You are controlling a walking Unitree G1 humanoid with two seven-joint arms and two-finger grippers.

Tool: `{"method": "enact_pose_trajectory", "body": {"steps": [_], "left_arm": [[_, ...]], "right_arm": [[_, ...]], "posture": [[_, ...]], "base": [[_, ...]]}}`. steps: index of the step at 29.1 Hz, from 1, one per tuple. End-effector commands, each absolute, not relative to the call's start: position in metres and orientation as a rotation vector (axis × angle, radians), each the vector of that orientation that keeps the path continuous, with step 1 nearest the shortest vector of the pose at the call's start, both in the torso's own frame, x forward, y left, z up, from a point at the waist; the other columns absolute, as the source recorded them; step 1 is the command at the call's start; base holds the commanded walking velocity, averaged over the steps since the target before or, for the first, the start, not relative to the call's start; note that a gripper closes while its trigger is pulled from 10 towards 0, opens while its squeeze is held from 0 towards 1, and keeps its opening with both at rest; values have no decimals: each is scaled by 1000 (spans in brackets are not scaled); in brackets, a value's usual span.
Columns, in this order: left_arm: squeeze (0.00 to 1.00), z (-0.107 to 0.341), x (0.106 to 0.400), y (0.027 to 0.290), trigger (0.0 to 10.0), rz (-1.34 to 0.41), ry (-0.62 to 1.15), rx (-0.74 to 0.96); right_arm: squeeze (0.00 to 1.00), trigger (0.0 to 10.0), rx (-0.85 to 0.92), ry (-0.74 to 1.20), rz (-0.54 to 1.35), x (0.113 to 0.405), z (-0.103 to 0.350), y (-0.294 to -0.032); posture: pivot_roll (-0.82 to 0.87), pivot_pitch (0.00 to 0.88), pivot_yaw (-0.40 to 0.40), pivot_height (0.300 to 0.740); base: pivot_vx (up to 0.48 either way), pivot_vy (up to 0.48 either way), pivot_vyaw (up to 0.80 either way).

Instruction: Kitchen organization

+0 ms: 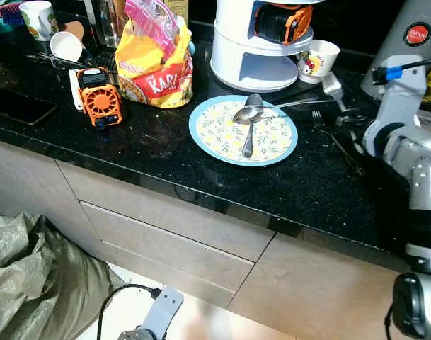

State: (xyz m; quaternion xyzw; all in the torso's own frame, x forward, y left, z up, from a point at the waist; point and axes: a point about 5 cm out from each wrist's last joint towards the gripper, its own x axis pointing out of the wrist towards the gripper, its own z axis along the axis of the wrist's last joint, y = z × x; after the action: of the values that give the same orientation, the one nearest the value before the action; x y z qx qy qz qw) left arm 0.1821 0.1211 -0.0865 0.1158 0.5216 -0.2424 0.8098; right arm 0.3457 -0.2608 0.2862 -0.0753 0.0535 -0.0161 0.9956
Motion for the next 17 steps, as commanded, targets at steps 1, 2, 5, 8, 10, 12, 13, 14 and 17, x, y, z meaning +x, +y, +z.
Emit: {"method": "enact_pose_trajectory", "body": {"steps": [1, 2, 5, 8, 10, 12, 13, 14, 17], "left_arm": [[0, -93, 170, 126, 10000, -521, 1169, 256], [0, -93, 170, 126, 10000, -521, 1169, 257], [0, -93, 169, 126, 10000, -522, 1170, 257], [0, -93, 169, 126, 10000, -519, 1171, 259], [0, -93, 169, 126, 10000, -519, 1172, 259], [0, -93, 169, 127, 10000, -519, 1172, 259], [0, -93, 169, 127, 10000, -519, 1173, 260], [0, -93, 169, 127, 10000, -519, 1173, 260], [0, -93, 169, 127, 10000, -521, 1173, 260]], "right_arm": [[0, 0, -214, 92, -64, 344, 289, -263], [0, 0, -236, 96, -75, 344, 287, -264], [0, 0, -266, 101, -98, 345, 285, -267], [0, 0, -336, 97, -195, 345, 282, -281], [0, 0, -327, 86, -197, 345, 282, -281], [0, 588, -287, 49, -183, 345, 285, -279], [0, 0, -257, 32, -168, 345, 286, -277], [0, 0, -257, 32, -168, 345, 286, -277], [0, 0, -188, -20, -133, 346, 290, -271]], "posture": [[-6, 110, -43, 740], [-5, 111, -42, 740], [-5, 111, -42, 740], [-3, 113, -42, 740], [-3, 113, -42, 740], [-5, 114, -41, 740], [-5, 114, -41, 740], [-5, 114, -41, 740], [-5, 113, -39, 740]], "base": [[0, 0, 0], [0, 0, 0], [0, 0, 0], [0, 0, 0], [0, 0, 0], [0, 0, 0], [0, 0, 0], [0, 0, 0], [0, 0, 0]]}}
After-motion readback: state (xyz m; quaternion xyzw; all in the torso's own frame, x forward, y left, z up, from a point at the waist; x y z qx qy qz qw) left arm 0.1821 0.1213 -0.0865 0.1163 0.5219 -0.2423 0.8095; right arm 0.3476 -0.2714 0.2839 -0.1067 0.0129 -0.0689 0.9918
